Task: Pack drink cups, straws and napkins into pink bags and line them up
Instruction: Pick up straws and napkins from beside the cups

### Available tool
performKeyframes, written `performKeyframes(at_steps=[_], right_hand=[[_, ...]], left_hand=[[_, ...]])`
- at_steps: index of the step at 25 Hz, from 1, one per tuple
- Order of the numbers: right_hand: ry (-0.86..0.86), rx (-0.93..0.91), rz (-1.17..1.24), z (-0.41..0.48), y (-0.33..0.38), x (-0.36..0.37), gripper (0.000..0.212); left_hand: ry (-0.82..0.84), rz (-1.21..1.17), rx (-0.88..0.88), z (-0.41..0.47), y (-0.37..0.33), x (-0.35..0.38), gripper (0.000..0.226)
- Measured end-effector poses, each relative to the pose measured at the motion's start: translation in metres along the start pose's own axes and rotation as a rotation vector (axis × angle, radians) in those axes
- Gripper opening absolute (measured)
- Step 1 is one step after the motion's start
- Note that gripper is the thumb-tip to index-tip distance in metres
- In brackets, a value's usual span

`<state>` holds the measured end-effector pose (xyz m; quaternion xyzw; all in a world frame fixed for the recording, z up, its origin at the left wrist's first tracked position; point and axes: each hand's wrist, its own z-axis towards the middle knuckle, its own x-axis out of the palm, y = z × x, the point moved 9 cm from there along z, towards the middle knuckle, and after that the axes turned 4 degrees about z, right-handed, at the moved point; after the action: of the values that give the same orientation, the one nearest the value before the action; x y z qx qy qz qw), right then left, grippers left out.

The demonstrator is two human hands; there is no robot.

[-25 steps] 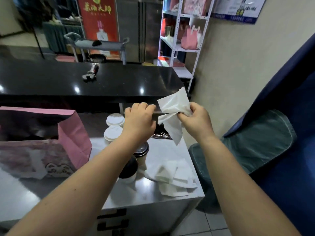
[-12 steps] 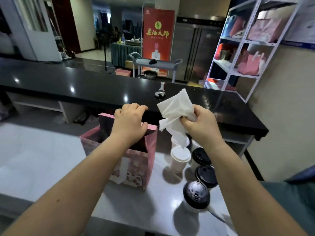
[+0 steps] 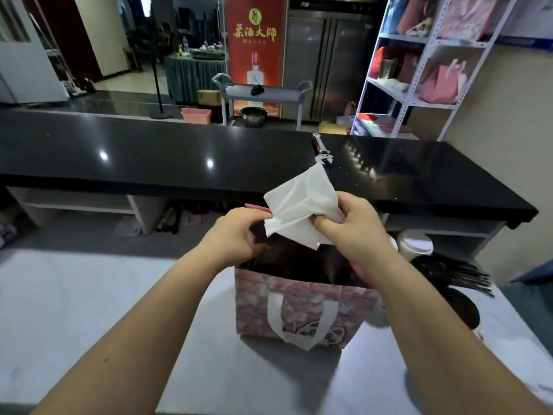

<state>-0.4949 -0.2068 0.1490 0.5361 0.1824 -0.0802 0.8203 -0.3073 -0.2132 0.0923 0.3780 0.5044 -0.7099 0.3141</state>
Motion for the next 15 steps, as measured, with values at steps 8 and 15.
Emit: performKeyframes(at_steps=[8, 15], right_hand=[[0.243, 0.039, -0.803, 0.005, -0.069, 0.037, 0.023], [0.321, -0.004, -0.85, 0.001, -0.073, 0.045, 0.049]], left_hand=[[0.202, 0.029, 0.005, 0.0, 0.016, 0.026, 0.108], [0.011, 0.018, 0.07, -0.006, 0.002, 0.013, 0.088]])
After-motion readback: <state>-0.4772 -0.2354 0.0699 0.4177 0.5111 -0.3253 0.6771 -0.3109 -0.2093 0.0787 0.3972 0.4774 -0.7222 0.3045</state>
